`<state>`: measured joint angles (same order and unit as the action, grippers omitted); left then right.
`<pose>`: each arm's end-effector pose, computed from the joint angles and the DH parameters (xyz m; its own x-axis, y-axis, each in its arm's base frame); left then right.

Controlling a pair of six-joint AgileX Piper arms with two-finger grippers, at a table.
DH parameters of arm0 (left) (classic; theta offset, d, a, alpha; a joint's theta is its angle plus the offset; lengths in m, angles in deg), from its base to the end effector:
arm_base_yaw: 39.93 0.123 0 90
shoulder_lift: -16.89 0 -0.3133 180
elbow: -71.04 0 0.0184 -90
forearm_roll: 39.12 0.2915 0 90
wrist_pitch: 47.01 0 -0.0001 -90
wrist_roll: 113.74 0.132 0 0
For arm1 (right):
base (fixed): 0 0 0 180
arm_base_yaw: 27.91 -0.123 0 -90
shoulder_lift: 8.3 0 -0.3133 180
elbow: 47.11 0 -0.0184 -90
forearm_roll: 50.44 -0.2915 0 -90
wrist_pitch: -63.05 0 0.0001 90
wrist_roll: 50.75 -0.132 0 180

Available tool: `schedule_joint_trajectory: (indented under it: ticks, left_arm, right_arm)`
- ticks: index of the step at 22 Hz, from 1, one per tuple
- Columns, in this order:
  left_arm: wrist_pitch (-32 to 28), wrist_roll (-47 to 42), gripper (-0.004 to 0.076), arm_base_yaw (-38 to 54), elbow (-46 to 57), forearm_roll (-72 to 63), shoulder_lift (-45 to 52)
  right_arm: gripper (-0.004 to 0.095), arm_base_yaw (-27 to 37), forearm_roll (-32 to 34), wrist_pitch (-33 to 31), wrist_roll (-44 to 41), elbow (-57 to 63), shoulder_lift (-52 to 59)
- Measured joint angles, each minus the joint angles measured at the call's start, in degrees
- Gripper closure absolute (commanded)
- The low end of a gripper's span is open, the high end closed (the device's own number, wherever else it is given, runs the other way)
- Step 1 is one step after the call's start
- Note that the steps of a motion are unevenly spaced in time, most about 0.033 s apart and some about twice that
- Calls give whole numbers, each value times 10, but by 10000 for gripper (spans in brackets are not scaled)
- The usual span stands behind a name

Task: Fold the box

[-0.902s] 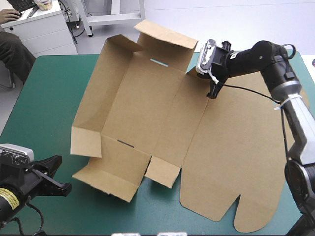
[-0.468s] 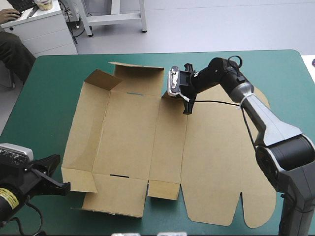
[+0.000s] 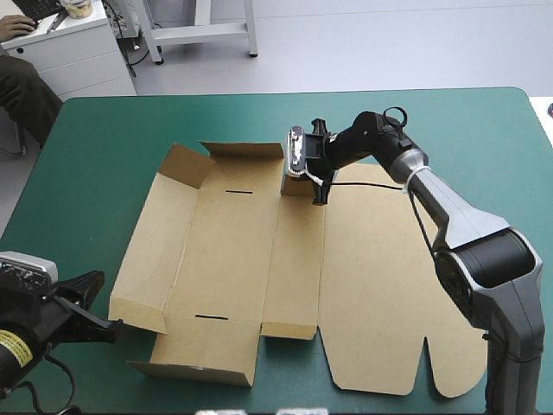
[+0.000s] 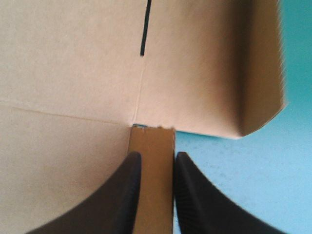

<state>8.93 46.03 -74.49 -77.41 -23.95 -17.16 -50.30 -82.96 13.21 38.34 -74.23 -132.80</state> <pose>0.1061 -0.0383 0.3699 -0.4910 0.0999 -0.8654 0.3077 0.9493 -0.0650 0.4808 0.2568 0.2667 0.2431 -0.8058 -0.5401 -0.9014 0.0181 -0.4326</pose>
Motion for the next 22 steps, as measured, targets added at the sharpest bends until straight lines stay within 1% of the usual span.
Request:
schedule_joint_trajectory:
  ticks: [2, 3, 6, 7, 8, 9, 10, 11, 12, 13, 14, 15, 18, 21, 22]
  left_arm:
    - [0, 0, 734, 0, 0, 0, 0]
    - [0, 0, 734, 0, 0, 0, 0]
    - [0, 0, 734, 0, 0, 1, 0]
    - [0, 0, 734, 0, 0, 1, 0]
    - [0, 0, 734, 0, 0, 1, 0]
    - [0, 0, 734, 0, 0, 1, 0]
    - [0, 0, 734, 0, 0, 1, 0]
    - [0, 0, 734, 0, 0, 1, 0]
    - [0, 0, 734, 0, 0, 1, 0]
    - [0, 0, 734, 0, 0, 1, 0]
    - [0, 0, 734, 0, 0, 1, 0]
    - [0, 0, 734, 0, 0, 1, 0]
    - [0, 0, 734, 0, 0, 1, 0]
    - [-1, 0, 734, 0, 0, 15, 0]
    - [-1, 0, 734, 0, 0, 23, 0]
  right_arm:
    - [280, 0, -1, 2, -1, 0, 0]
    - [264, 0, -3, 3, -1, 0, 0]
    - [298, 0, -5, 4, -22, 0, 1]
    - [346, 0, -5, 4, -33, 0, 2]
    - [380, 0, -5, 4, -69, 0, 9]
    - [463, 0, -5, 4, -93, 0, 15]
    - [519, 0, -3, 4, -145, 0, 32]
    - [632, 0, -2, 4, -170, 0, 43]
    - [701, 0, 3, 4, -215, 0, 68]
    - [840, 0, 6, 3, -231, 0, 78]
    - [906, 0, 20, -3, -263, 0, 103]
    - [923, 0, 32, -8, -283, 0, 116]
    - [923, 1, 136, -56, -419, 0, 170]
    - [923, 2, 230, -130, -568, 0, 189]
    - [923, 3, 255, -150, -603, 0, 189]
